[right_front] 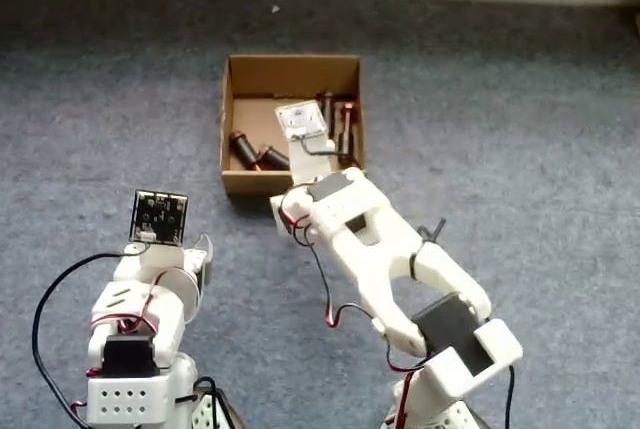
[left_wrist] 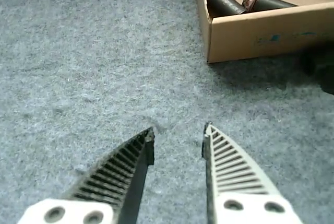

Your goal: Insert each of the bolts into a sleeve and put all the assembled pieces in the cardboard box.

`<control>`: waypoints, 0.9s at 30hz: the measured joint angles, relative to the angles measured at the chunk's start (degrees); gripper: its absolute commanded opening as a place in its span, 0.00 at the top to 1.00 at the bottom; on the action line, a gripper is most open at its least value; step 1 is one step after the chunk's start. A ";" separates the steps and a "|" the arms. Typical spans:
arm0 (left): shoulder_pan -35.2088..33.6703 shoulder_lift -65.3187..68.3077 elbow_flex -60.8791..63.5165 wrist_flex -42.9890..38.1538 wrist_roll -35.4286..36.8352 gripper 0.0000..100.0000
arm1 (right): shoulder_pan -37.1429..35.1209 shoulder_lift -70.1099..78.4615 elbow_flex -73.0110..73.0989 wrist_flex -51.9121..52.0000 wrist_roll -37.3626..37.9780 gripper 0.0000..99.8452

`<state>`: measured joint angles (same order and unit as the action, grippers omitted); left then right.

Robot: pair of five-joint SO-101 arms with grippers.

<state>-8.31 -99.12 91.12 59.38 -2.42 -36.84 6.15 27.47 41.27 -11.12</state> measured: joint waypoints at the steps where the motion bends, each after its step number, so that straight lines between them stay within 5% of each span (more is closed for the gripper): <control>1: 0.00 0.00 0.00 0.00 0.00 0.83 | 0.09 0.18 0.00 -1.14 0.00 0.77; 10: 0.00 0.00 0.00 0.00 0.00 0.83 | 0.09 3.08 0.09 -4.31 0.00 0.78; 18: 0.00 0.00 0.00 0.00 0.00 0.83 | 0.09 2.29 0.35 -4.31 0.00 0.96; 27: 0.00 0.00 0.09 0.00 0.00 0.83 | -0.09 -15.65 7.21 2.02 0.00 0.96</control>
<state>-8.31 -99.12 91.21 59.38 -2.42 -36.92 -9.49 34.68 43.30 -11.12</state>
